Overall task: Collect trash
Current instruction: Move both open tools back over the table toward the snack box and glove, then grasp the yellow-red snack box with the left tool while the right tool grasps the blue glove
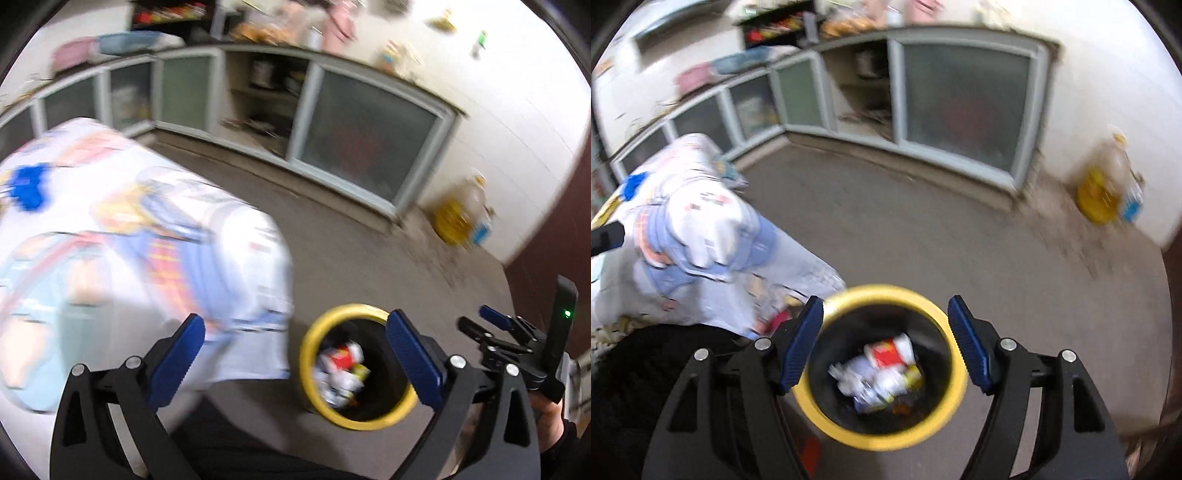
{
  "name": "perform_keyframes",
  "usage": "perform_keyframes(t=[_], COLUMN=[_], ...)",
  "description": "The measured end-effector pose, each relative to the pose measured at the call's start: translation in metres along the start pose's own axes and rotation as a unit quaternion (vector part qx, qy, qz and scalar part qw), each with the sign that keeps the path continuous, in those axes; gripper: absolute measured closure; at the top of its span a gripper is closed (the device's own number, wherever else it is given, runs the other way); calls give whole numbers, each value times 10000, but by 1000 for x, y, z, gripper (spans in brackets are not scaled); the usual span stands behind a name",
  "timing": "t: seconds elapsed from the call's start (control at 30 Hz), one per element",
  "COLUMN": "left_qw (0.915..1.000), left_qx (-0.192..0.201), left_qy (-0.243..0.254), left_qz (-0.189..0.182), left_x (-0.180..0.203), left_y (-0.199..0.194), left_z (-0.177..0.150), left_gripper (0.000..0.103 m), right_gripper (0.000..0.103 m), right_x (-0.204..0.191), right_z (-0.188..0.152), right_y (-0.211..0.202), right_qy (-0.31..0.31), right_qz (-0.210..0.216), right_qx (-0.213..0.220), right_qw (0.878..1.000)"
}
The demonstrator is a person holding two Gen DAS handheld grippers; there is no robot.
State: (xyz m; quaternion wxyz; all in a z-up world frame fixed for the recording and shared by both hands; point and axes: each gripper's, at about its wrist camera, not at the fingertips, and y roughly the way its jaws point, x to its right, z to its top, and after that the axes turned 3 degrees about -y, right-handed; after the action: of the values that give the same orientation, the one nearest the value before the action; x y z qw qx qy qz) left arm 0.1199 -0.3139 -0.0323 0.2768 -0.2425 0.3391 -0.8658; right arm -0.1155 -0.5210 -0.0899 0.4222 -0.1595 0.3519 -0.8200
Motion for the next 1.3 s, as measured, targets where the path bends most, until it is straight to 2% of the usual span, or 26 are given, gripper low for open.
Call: perform_keyframes(t=[0.07,0.17,0.3,0.37,0.43,0.53,0.63,0.83,0.93,1.1,1.23,1.3], left_qw=[9988,9914,9746,9619,9540,9443,9389,9308,9306,9356,9306,9312], left_qx=[221,495,837,868,892,963,868,624,442,217,43,9], left_qy=[-192,-539,-1061,-1294,-1479,-1778,-1811,-1608,-1551,-1418,-1417,-1419], left_qz=[388,1088,1787,2247,2451,2597,2797,3223,3287,3225,3376,3357], left_x=[-39,-100,-173,-210,-238,-275,-293,-328,-346,-359,-368,-372], left_y=[-28,-69,-116,-133,-142,-153,-152,-134,-118,-95,-85,-83], left_z=[6,10,13,15,18,24,22,31,38,46,45,45], left_gripper=[8,8,8,8,8,8,8,8,8,8,8,8], right_gripper=[36,36,36,35,34,32,32,32,32,32,33,32], right_x=[-22,-65,-142,-183,-222,-280,-328,-385,-407,-443,-462,-468], right_z=[14,39,78,96,113,136,155,186,197,207,208,209], right_y=[-2,1,10,15,18,17,25,50,66,97,115,123], right_qy=[-211,-545,-1055,-1210,-1388,-1834,-2198,-2556,-2637,-2767,-2877,-2919], right_qz=[295,774,1400,1709,1919,2165,2240,2262,2282,2300,2287,2336], right_qx=[141,268,404,419,434,647,684,593,495,253,139,41], right_qw=[9992,9951,9837,9769,9706,9567,9470,9381,9359,9327,9299,9275])
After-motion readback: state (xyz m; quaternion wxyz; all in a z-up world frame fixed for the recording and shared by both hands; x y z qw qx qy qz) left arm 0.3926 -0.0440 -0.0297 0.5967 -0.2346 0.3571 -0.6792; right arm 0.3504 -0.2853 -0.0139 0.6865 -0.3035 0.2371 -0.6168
